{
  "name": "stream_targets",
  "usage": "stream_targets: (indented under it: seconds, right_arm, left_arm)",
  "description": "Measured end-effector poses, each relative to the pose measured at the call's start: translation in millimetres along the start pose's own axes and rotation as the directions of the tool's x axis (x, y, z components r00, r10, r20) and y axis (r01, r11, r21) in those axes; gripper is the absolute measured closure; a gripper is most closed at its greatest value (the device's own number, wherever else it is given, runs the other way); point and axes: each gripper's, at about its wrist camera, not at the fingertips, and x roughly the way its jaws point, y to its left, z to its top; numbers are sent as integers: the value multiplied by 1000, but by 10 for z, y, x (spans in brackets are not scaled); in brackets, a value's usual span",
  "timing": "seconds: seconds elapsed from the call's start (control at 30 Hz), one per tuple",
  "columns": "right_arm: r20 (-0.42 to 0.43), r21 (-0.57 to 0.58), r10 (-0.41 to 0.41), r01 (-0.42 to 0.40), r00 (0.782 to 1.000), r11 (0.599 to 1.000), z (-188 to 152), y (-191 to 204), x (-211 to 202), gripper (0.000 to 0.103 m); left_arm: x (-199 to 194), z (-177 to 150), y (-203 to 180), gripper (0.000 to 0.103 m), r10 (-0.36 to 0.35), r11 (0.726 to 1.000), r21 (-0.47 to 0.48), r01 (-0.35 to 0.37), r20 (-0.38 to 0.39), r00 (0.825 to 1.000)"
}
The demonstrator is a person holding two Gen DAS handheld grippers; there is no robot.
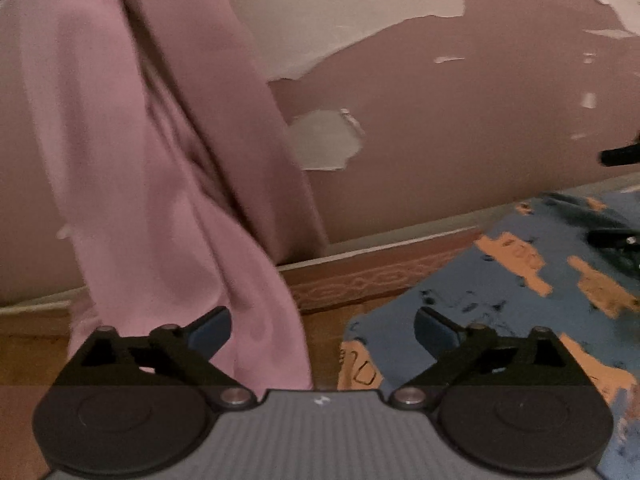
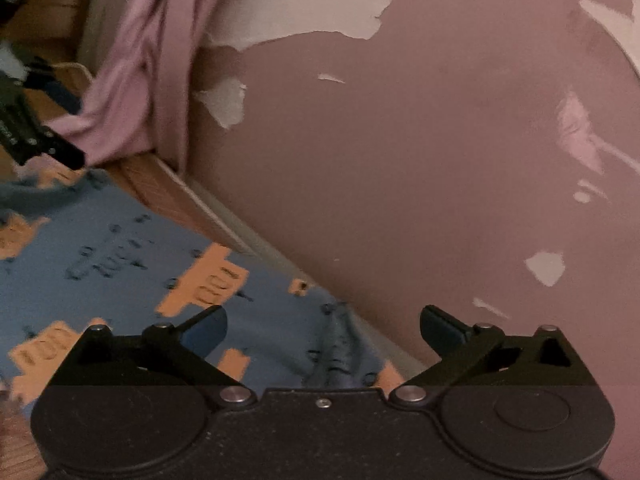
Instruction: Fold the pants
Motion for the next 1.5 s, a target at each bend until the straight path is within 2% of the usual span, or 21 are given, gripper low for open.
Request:
stream_targets:
  seconds: [0.13,0.2,0.33,0.47,0.53,0.6,0.7,0.77,0.83,0.97,1.0,1.03,1.07,1.1,1.13,1.2,1.23,1.3,1.5]
  right_arm:
    - [-10,50,81,-81,997,996,51,-40,14,1]
    - [-16,99,121,-119,992,988,97,-42,90,1]
    - [-44,144,154,-146,987,979,214,7,311,1]
    - [-79,143,166,-154,983,978,282,48,480,5]
    - [-95,144,173,-159,980,977,305,49,559,11]
    - [-104,138,180,-165,978,977,332,56,611,19]
    - [-117,122,184,-170,976,978,375,66,697,23]
    - [-126,115,188,-174,974,978,414,64,764,25]
    - [-139,109,197,-183,971,977,451,45,818,26]
    - [-184,133,206,-184,961,974,461,-40,919,29]
    - [-184,144,212,-187,960,972,460,-61,921,34]
    - [-184,154,213,-186,960,971,458,-75,917,44]
    - [-181,159,215,-187,960,969,455,-81,908,50]
    - [-177,162,218,-190,960,968,456,-83,896,63]
    - [-176,158,216,-189,960,969,459,-75,883,69]
    - [-178,157,221,-194,959,968,463,-53,873,89]
    - [-180,159,212,-184,961,970,463,-54,864,95]
    - [-178,163,193,-164,965,973,457,-57,837,102]
    - [-109,157,129,-111,986,981,439,-3,569,103]
  left_arm:
    - [-15,102,92,0,-125,985,112,131,-56,991]
    - [4,89,120,0,-181,974,129,187,-56,982]
    - [143,58,217,0,-268,963,27,269,-45,962]
    - [362,73,364,4,-356,929,-120,350,-32,934]
    - [490,74,422,14,-396,910,-156,385,-45,917]
    - [536,53,452,20,-421,898,-168,407,-55,906]
    - [541,-12,503,28,-460,879,-175,444,-65,886]
    - [544,-34,520,37,-469,875,-173,452,-78,880]
    - [543,-43,547,51,-479,870,-183,458,-91,873]
    - [558,-62,590,68,-487,866,-199,459,-122,865]
    - [578,-64,579,76,-486,868,-195,457,-135,864]
    - [581,-69,568,84,-478,873,-188,450,-148,866]
    - [579,-75,556,86,-465,881,-179,438,-158,871]
    - [568,-81,546,89,-455,887,-170,429,-163,876]
    - [549,-85,536,94,-448,891,-164,423,-163,879]
    - [485,-82,522,97,-429,901,-149,408,-153,890]
    - [454,-78,512,98,-419,905,-142,400,-149,896]
    - [383,-66,491,99,-394,917,-128,378,-136,909]
    - [141,-18,361,99,-314,948,-79,308,-80,946]
